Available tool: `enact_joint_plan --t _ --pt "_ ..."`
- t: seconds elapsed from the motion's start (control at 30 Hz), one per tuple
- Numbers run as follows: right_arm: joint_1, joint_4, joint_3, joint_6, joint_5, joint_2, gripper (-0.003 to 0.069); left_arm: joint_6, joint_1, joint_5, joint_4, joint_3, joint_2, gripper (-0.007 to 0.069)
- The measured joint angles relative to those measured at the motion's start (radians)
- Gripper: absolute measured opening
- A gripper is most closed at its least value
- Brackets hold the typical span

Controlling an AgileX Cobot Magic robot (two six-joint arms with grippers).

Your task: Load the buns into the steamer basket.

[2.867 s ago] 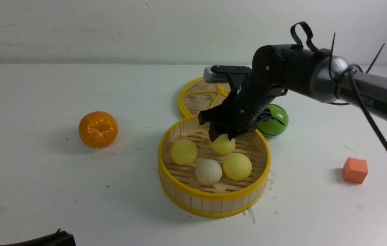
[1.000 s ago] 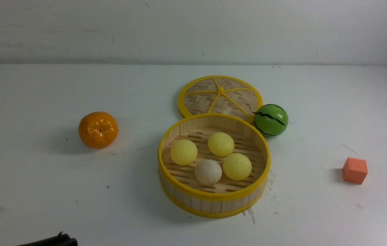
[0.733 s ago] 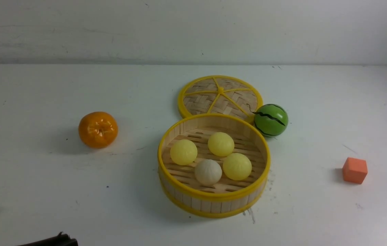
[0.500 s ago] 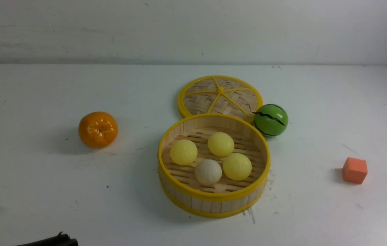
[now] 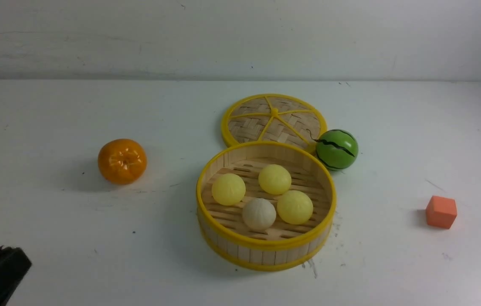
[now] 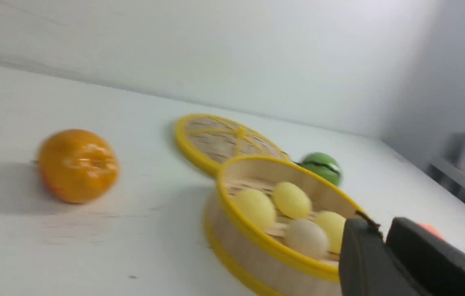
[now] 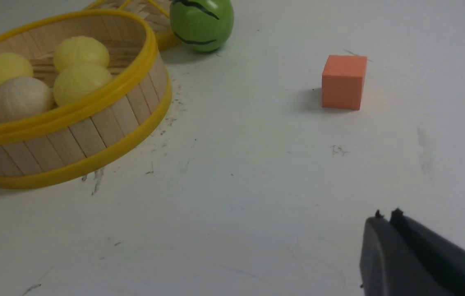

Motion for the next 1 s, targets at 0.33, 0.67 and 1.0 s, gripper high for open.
enact_joint_plan --t 0.33,0.67,1.0 --pt "0.0 0.001 0.0 0.0 0.002 -0.001 0.0021 -0.083 0.222 0.399 0.108 0.132 -0.21 -0.0013" --pt "0.0 0.003 0.0 0.0 0.005 -0.001 0.0032 -0.103 0.222 0.421 0.108 0.132 -0.21 -0.0013" --pt "0.0 0.003 0.0 0.0 0.005 -0.001 0.004 -0.103 0.222 0.422 0.108 0.132 -0.21 -0.0013"
